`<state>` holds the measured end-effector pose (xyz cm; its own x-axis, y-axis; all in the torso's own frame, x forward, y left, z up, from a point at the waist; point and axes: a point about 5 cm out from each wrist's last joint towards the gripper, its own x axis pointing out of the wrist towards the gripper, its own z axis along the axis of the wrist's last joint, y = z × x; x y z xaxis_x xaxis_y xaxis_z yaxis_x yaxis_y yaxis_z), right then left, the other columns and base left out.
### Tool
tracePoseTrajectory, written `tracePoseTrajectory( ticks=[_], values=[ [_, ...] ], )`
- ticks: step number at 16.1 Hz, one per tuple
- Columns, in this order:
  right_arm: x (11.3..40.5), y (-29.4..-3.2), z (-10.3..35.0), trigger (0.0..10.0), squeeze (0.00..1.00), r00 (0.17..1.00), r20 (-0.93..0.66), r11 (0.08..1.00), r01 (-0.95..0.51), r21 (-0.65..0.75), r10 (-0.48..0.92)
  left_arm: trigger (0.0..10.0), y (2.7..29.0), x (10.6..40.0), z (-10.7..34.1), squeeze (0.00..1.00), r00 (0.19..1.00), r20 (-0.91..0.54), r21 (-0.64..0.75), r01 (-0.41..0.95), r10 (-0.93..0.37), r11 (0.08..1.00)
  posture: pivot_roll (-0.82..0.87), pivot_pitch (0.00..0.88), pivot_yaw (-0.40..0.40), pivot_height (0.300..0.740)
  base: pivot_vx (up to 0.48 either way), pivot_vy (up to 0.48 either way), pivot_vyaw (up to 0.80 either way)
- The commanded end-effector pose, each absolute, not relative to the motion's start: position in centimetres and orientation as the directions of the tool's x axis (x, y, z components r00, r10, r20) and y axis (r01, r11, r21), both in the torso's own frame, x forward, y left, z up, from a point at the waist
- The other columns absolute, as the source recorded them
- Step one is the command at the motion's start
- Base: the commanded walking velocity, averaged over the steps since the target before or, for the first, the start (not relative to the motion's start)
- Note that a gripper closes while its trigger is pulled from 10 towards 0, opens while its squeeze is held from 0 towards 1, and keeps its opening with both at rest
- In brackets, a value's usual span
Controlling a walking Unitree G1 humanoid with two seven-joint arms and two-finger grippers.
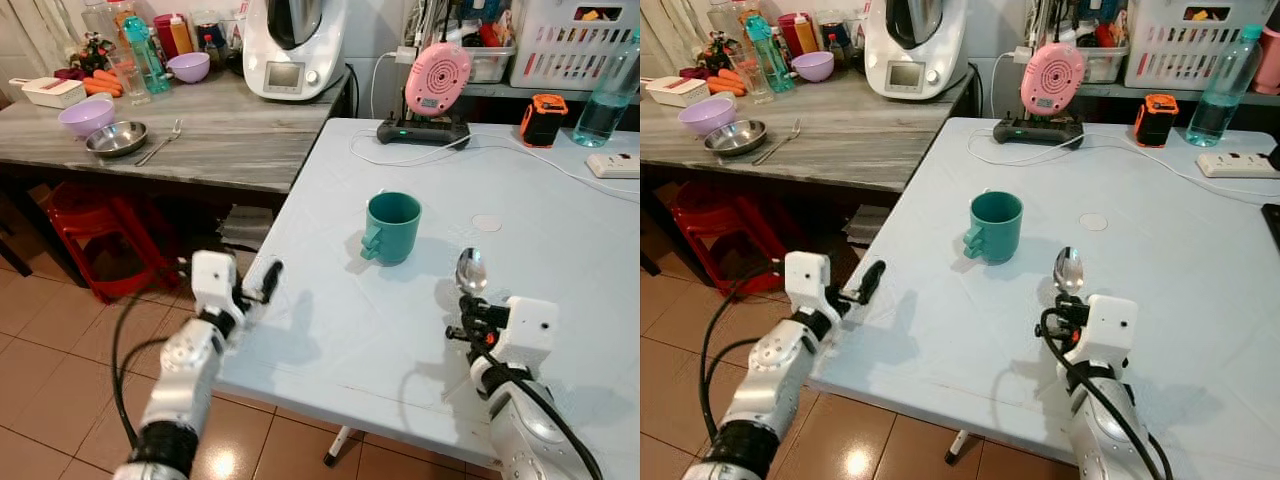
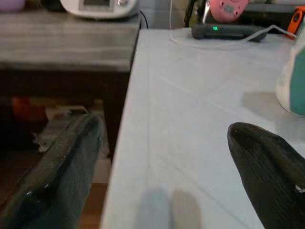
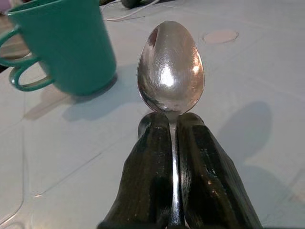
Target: Setting the table
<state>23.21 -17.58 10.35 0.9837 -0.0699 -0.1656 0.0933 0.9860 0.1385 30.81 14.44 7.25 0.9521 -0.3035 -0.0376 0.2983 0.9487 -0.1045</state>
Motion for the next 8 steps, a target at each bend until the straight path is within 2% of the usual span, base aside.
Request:
tracePoseTrajectory(
  ticks=[1,6,8],
  values=[
    [23.65,-17.06,11.08,10.0,0.0,0.988,-0.137,0.986,0.085,0.144,-0.065,10.0,14.42,30.91,7.67,0.0,0.953,-0.025,-0.088,0.3,-0.303,0.95,-0.15,0.0,0.094,0.74,0.0,0.0,-0.52],
    [23.82,-16.65,11.5,10.0,0.0,0.994,-0.102,0.99,0.047,0.13,-0.034,10.0,14.91,31.35,7.93,0.0,0.965,-0.017,-0.099,0.259,-0.262,0.961,-0.15,0.0,0.084,0.74,0.0,0.292,-0.76],
    [23.88,-16.63,11.63,10.0,0.0,0.995,-0.093,0.992,0.038,0.12,-0.027,10.0,14.95,31.39,7.96,0.0,0.966,-0.016,-0.101,0.255,-0.258,0.962,-0.15,0.0,0.084,0.74,0.0,0.411,-0.23]
  ],
)
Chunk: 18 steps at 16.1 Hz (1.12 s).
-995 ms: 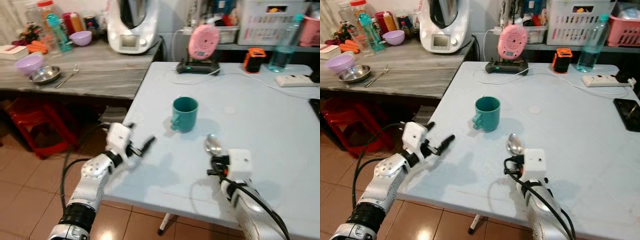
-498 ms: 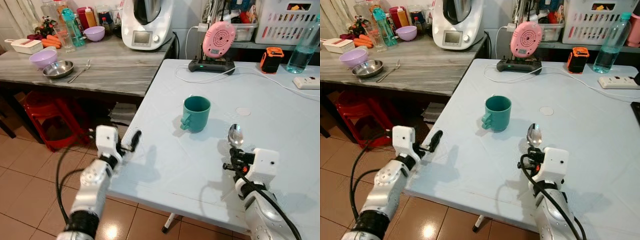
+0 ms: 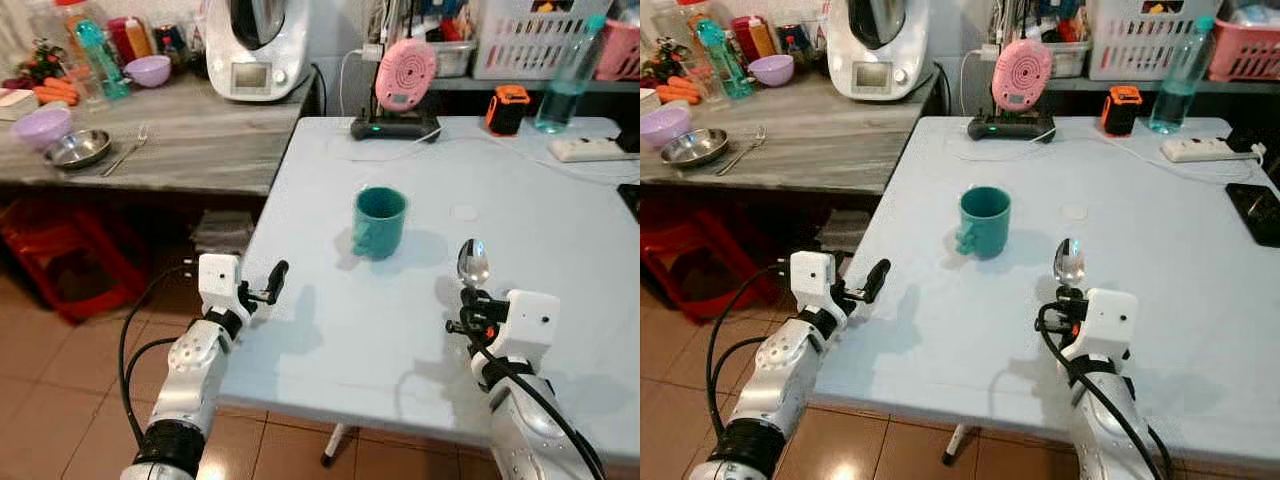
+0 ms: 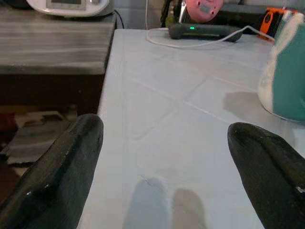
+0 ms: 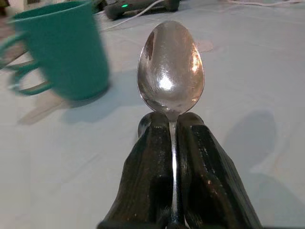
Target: Setting the table
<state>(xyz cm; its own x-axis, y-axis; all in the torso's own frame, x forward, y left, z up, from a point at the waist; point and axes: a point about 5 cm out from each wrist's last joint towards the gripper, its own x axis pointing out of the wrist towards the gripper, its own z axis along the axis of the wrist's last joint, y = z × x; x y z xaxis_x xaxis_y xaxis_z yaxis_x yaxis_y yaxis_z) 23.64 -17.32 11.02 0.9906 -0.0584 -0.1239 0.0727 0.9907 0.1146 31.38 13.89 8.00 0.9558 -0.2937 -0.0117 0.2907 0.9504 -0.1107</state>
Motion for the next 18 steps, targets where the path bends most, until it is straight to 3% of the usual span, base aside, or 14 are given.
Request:
tracePoseTrajectory(
  ticks=[1,18],
  values=[
    [23.9,-16.6,11.6,10.0,0.0,0.995,-0.091,0.992,0.039,0.122,-0.028,10.0,14.9,31.4,8.0,0.0,0.966,-0.015,-0.101,0.255,-0.258,0.962,-0.15,0.0,0.084,0.74,0.0,0.412,0.0],
    [24.5,-15.9,11.8,10.0,0.0,0.999,-0.054,0.995,0.006,0.105,0.0,10.0,13.8,31.3,8.1,0.0,0.959,-0.003,-0.108,0.281,-0.283,0.954,-0.13,0.0,0.076,0.74,0.0,0.421,0.0]
  ],
)
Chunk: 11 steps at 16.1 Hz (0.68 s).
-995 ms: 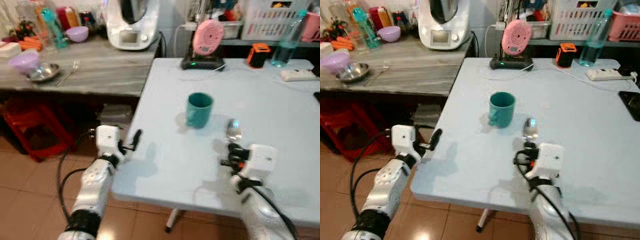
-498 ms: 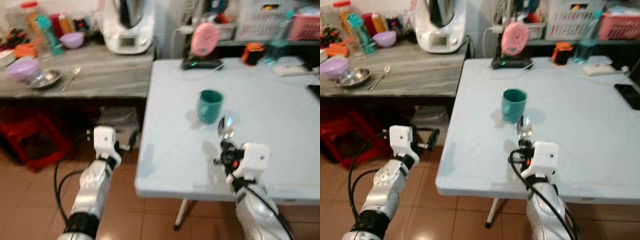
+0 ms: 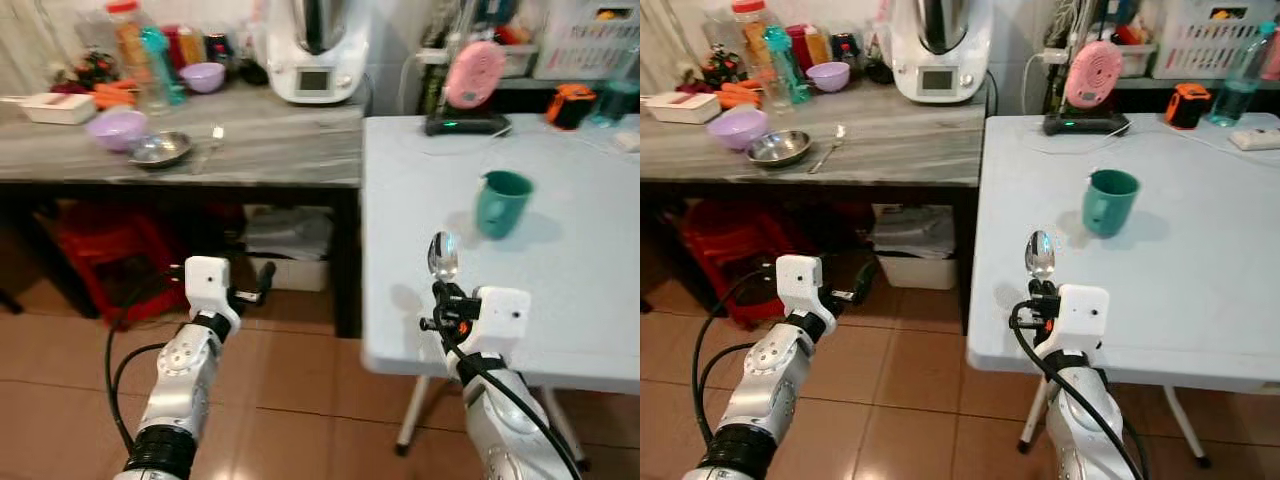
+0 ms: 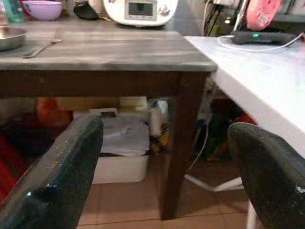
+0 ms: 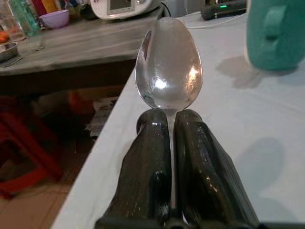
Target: Setting the table
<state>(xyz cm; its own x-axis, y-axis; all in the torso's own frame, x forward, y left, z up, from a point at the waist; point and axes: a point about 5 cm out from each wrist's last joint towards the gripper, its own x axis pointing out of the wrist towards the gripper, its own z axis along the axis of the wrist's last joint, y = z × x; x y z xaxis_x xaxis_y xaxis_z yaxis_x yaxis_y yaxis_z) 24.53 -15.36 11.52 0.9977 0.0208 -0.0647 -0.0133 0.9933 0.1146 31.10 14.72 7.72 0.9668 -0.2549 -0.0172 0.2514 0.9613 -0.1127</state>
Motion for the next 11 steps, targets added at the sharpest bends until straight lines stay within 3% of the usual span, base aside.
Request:
tracePoseTrajectory(
  ticks=[1,11],
  values=[
    [24.58,-16.01,11.79,10.0,0.0,0.999,-0.051,0.995,0.006,0.102,0.0,10.0,13.78,31.42,8.19,0.0,0.96,-0.001,-0.107,0.278,-0.28,0.955,-0.13,0.0,0.075,0.74,0.0,0.424,0.0],
    [24.67,-15.99,11.71,10.0,0.0,0.999,-0.041,0.995,0.0,0.1,0.004,10.0,13.86,31.61,8.32,0.0,0.966,0.005,-0.091,0.257,-0.258,0.962,-0.14,0.0,0.074,0.74,0.0,0.429,0.0]
  ],
)
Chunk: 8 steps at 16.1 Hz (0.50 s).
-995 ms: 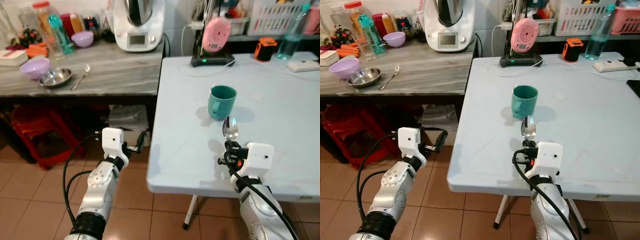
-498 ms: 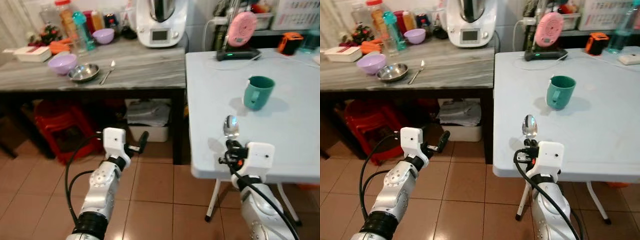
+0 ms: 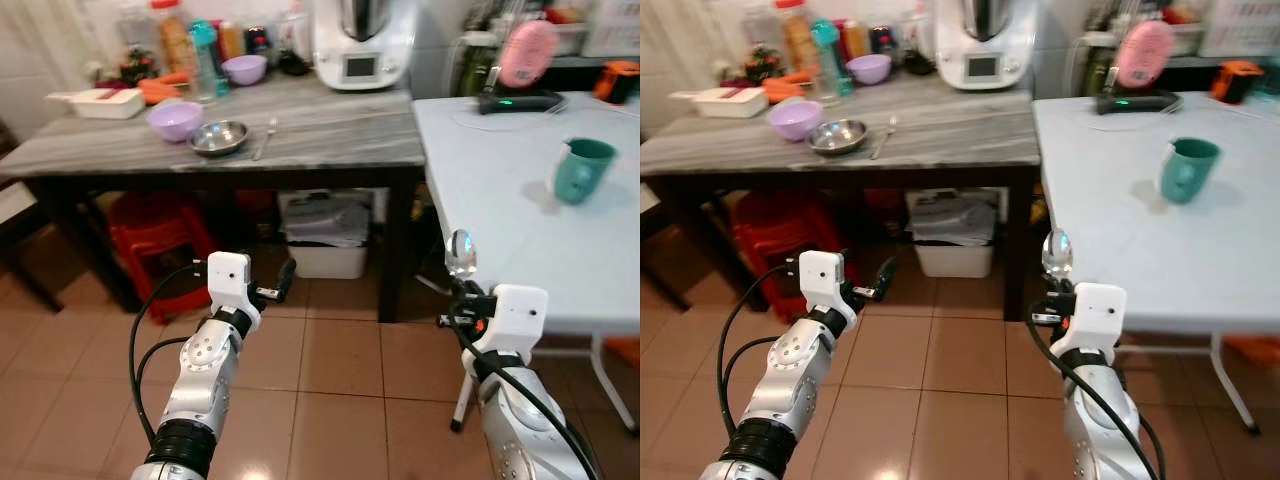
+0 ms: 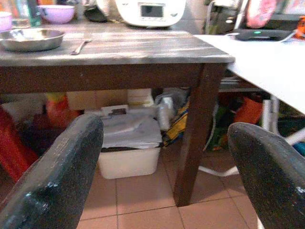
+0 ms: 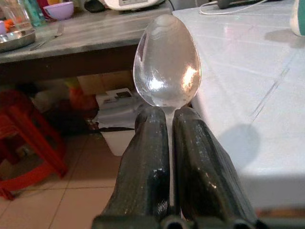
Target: Setting the table
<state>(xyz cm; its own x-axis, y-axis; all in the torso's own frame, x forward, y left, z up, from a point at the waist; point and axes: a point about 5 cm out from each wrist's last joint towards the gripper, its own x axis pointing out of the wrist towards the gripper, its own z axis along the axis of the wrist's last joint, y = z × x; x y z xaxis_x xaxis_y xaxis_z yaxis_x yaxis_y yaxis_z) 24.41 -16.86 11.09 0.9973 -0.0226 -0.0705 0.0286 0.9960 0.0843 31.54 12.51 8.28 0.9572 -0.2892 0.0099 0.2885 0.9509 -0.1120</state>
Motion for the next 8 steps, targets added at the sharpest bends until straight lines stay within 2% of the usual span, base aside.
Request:
tracePoseTrajectory(
  ticks=[1,8],
  values=[
    [24.63,-15.97,11.7,10.0,0.0,0.999,-0.039,0.995,0.002,0.1,0.002,10.0,13.82,31.64,8.3,0.0,0.966,0.007,-0.091,0.257,-0.258,0.962,-0.14,0.0,0.074,0.74,0.0,0.439,0.0],
    [24.47,-16.17,11.62,10.0,0.0,0.999,-0.033,0.996,0.008,0.093,-0.005,10.0,14.45,31.59,8.12,0.0,0.973,0.0,-0.057,0.23,-0.23,0.972,-0.14,0.0,0.078,0.74,0.0,0.442,0.0]
  ],
)
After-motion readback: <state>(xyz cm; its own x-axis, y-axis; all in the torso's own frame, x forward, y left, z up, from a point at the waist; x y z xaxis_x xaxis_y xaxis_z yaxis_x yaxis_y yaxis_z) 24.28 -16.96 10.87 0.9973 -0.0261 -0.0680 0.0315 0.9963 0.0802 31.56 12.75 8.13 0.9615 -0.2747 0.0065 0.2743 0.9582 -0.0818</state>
